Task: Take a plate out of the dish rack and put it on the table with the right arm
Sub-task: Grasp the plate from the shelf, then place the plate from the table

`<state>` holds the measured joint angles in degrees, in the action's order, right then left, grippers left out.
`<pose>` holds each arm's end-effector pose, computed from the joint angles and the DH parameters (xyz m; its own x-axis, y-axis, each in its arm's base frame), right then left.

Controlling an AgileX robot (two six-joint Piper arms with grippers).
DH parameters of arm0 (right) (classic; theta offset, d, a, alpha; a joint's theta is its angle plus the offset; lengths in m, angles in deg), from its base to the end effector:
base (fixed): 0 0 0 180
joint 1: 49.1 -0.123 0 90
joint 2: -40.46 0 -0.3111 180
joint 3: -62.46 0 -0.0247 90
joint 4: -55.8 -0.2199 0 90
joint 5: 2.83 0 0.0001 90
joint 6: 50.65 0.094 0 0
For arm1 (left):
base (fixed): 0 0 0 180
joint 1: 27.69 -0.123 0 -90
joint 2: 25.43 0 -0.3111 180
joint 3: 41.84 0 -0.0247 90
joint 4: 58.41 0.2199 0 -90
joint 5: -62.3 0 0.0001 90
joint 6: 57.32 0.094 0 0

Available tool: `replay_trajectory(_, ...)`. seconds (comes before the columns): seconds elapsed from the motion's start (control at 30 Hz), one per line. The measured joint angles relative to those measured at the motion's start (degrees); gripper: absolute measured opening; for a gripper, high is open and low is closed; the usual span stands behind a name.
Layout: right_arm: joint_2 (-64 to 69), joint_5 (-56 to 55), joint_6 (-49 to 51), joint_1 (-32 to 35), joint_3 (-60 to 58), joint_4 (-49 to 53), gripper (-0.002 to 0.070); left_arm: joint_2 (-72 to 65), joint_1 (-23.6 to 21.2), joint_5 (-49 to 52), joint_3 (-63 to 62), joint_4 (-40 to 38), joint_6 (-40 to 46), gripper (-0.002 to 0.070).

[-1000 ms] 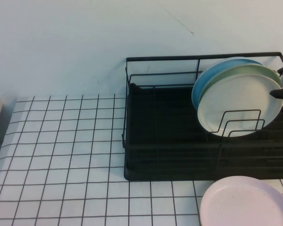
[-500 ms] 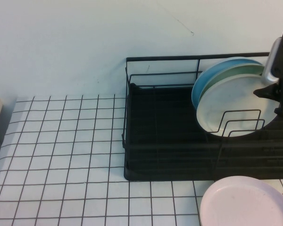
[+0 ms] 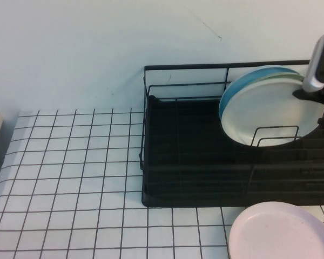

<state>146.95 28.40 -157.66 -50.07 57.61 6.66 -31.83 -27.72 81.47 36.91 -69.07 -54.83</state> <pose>0.3646 0.0431 0.3053 -0.0486 -0.8157 -0.5764 -0.7441 0.4145 -0.5239 -0.0011 -0.0057 0.1781 -0.2477 -0.1320 -0.9598 0.0259 0.9894 -0.1428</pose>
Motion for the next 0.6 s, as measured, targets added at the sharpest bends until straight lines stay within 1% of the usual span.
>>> replay_trajectory(0.13,-5.77,1.48,0.00,0.00,0.00,-1.62,0.0108,0.00,0.00,0.00,0.00,0.00,0.00,-0.0004)
replay_trajectory(0.23,-11.57,2.97,4.21,0.00,0.00,-3.07,0.0102,0.00,0.00,0.00,0.00,0.00,0.00,-0.0004)
replay_trajectory(0.3,-15.31,4.44,10.72,0.00,0.00,-3.32,0.0102,0.00,0.00,0.00,0.00,0.00,0.00,-0.0004)
replay_trajectory(0.37,-19.08,6.99,19.60,0.00,0.00,-3.18,0.0102,0.00,0.00,0.00,0.00,0.00,0.00,-0.0004)
replay_trajectory(0.4,-21.43,9.07,26.08,0.00,0.00,-2.55,0.0102,0.00,0.00,0.00,0.00,0.00,0.00,-0.0004)
replay_trajectory(0.5,-25.80,19.51,40.41,0.00,0.00,1.12,0.0102,0.00,0.00,0.00,0.00,0.00,0.00,-0.0004)
replay_trajectory(0.6,-27.90,31.40,52.65,0.00,-0.85,6.37,0.0102,0.00,0.00,0.00,0.00,0.00,-0.12,-0.0004)
